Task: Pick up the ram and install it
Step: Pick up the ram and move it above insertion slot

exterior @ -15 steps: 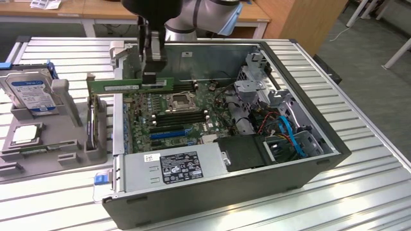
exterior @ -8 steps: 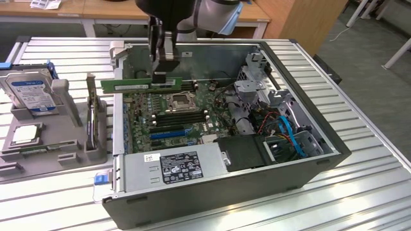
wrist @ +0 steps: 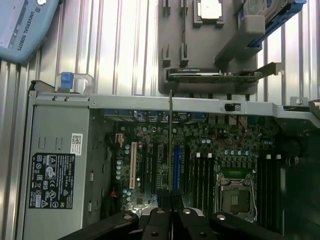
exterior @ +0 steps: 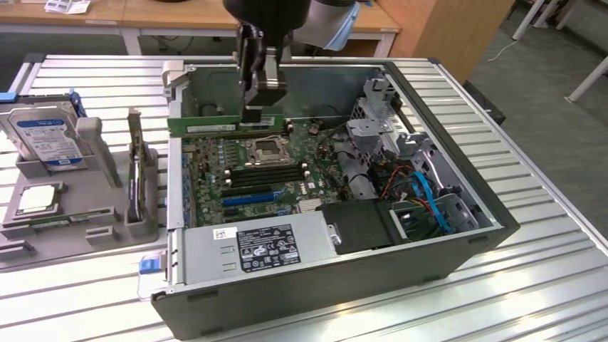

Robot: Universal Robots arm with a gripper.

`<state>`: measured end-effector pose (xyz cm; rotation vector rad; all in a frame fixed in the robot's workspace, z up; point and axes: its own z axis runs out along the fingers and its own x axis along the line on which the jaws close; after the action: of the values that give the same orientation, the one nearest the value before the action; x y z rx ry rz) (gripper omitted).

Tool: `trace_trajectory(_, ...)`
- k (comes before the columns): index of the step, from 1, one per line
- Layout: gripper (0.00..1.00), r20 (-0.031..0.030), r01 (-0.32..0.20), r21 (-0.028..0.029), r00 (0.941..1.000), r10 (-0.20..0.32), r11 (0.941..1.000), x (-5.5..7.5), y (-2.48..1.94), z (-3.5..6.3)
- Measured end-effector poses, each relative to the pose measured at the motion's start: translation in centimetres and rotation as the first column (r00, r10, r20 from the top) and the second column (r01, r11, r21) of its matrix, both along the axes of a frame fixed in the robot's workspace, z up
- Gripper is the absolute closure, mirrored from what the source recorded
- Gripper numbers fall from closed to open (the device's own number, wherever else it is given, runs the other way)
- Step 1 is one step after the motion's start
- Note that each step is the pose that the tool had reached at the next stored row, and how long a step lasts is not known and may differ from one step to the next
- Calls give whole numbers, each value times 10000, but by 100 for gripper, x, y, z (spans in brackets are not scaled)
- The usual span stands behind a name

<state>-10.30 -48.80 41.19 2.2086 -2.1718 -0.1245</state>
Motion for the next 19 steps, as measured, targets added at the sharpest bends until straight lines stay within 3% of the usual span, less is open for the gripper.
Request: trace_trajectory(19,88,-92,2,0,10000,-2,10000,419,-5,0)
